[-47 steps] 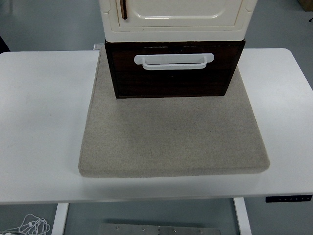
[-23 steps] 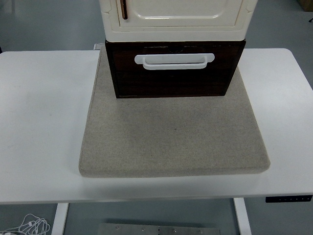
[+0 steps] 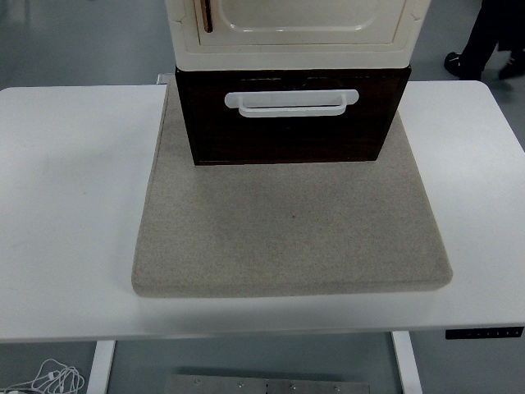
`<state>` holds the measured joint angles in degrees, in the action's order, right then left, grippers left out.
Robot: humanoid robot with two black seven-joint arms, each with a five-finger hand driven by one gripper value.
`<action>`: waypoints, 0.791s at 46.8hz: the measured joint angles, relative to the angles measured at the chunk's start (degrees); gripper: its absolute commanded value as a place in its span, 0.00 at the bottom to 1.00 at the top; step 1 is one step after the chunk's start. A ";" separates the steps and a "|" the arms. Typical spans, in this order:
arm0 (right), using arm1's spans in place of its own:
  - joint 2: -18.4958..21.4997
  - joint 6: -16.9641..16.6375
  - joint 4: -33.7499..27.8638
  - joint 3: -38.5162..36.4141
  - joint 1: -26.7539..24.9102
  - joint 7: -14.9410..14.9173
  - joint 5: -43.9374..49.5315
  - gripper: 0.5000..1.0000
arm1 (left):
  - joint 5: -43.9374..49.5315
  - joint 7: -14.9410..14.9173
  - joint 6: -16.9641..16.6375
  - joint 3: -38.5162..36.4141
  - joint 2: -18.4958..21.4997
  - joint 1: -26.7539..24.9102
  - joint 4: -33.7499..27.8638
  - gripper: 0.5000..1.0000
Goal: Open the drawer under the combination cabinet
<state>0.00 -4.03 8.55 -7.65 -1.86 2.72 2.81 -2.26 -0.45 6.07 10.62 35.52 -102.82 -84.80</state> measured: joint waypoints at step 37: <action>0.00 0.00 -0.01 0.01 0.02 0.01 0.00 0.85 | -4.95 -17.82 -14.22 -26.16 -13.79 -4.62 -1.66 1.00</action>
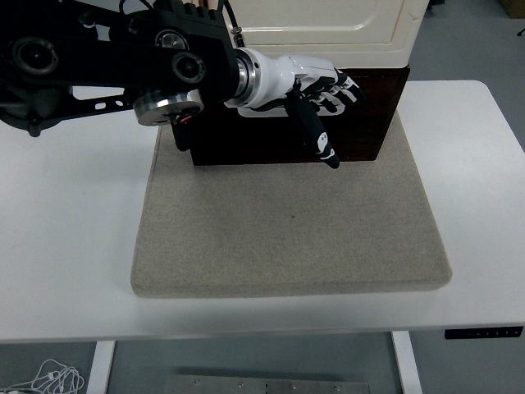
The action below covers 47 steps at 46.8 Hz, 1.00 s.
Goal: Open the drawer under the combination cabinet
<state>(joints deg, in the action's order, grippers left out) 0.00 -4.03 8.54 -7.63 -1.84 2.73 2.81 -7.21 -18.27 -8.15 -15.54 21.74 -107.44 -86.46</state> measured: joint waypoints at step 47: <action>0.00 -0.01 -0.01 -0.01 -0.01 0.00 0.00 0.85 | 0.10 -2.46 -0.74 -0.73 0.14 3.38 5.84 1.00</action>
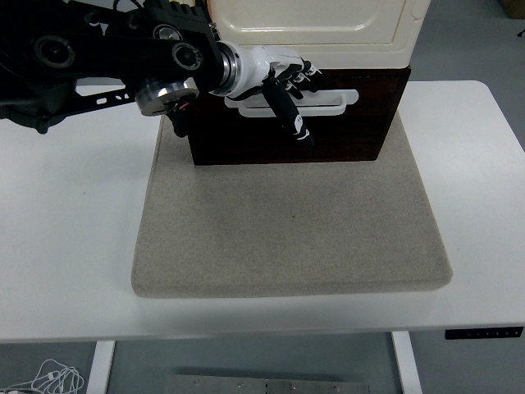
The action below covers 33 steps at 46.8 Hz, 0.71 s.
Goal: Open the drawer under the combination cabinet
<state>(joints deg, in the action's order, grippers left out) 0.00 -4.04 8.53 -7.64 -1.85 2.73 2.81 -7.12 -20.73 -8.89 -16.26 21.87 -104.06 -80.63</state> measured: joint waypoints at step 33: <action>0.00 0.01 -0.01 0.00 0.01 0.00 0.00 0.85 | -0.09 -0.28 4.46 -0.26 0.00 1.40 2.61 1.00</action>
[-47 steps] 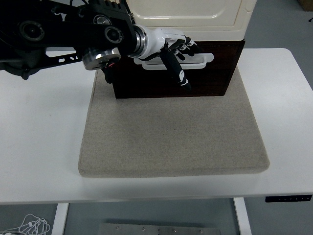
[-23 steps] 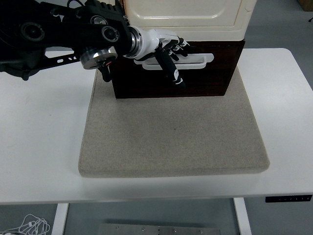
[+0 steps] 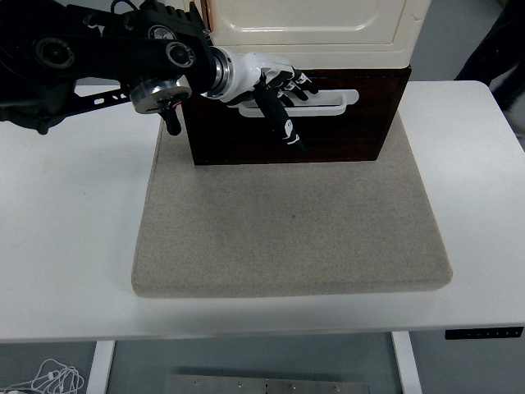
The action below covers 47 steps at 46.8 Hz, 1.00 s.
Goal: Open the drawer under the combination cabinet
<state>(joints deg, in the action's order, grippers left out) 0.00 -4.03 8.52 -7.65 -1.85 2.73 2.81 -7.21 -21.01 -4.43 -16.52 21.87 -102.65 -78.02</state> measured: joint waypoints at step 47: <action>0.00 0.02 0.01 0.00 0.00 0.00 0.00 0.85 | -2.98 -0.53 10.78 -0.49 -0.16 -0.97 1.76 1.00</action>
<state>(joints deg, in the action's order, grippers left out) 0.00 -4.01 8.53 -7.65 -1.84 2.72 2.81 -10.19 -21.54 6.36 -17.01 21.71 -103.62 -76.25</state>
